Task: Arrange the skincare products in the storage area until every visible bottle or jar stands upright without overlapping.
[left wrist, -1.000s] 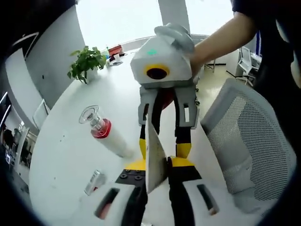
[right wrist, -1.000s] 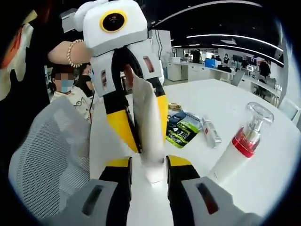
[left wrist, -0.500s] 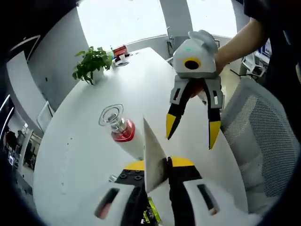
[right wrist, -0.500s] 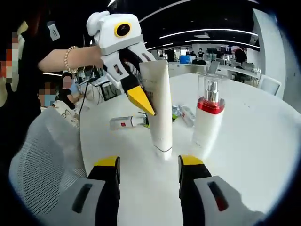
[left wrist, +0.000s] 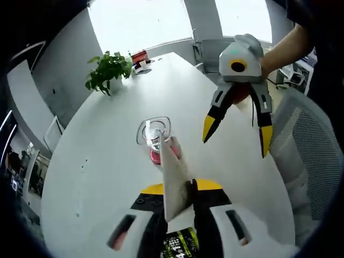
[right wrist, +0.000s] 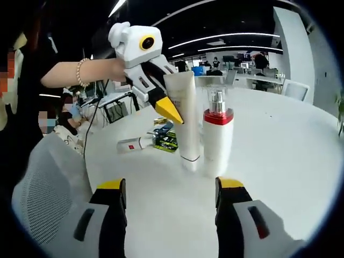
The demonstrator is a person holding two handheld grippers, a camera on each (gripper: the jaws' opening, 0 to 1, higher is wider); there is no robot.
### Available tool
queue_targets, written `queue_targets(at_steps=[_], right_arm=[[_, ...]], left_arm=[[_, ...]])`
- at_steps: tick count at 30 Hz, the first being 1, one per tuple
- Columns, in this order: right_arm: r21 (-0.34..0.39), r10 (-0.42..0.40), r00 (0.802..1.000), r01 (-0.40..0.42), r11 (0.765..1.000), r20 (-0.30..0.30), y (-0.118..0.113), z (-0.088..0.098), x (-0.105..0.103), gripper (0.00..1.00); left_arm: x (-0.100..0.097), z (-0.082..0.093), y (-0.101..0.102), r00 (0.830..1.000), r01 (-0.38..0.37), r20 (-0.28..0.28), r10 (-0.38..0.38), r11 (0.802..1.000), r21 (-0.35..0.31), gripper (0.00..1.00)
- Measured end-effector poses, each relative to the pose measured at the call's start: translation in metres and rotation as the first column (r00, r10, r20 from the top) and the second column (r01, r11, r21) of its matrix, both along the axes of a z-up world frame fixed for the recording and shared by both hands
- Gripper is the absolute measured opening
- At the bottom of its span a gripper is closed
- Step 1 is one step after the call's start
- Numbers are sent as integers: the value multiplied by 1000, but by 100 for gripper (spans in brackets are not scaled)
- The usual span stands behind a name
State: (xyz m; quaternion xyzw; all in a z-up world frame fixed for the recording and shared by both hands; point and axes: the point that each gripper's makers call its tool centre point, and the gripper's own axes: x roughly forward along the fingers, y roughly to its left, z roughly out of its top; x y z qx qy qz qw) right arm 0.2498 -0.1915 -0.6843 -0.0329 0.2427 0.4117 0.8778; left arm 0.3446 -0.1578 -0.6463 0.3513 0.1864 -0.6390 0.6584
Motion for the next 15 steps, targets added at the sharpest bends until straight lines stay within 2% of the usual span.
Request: queue_targets(at_steps=[4,7,15], right_arm=[[0,-20,1000,20,1000,0,-4,0,1,72],[17,-29,1000,29,999,-1,-5,2,0,71],[41,-48,999,48,998,-4,-4,6,0,79]], left_arm=[[4,0,-2,1000,-3,0,3,1000,0,22],[10,-2,-2,1000,-7,-3,7,1000,-1,22],[8,-4,-3,1000,-7,-14,7,1000,6,22]])
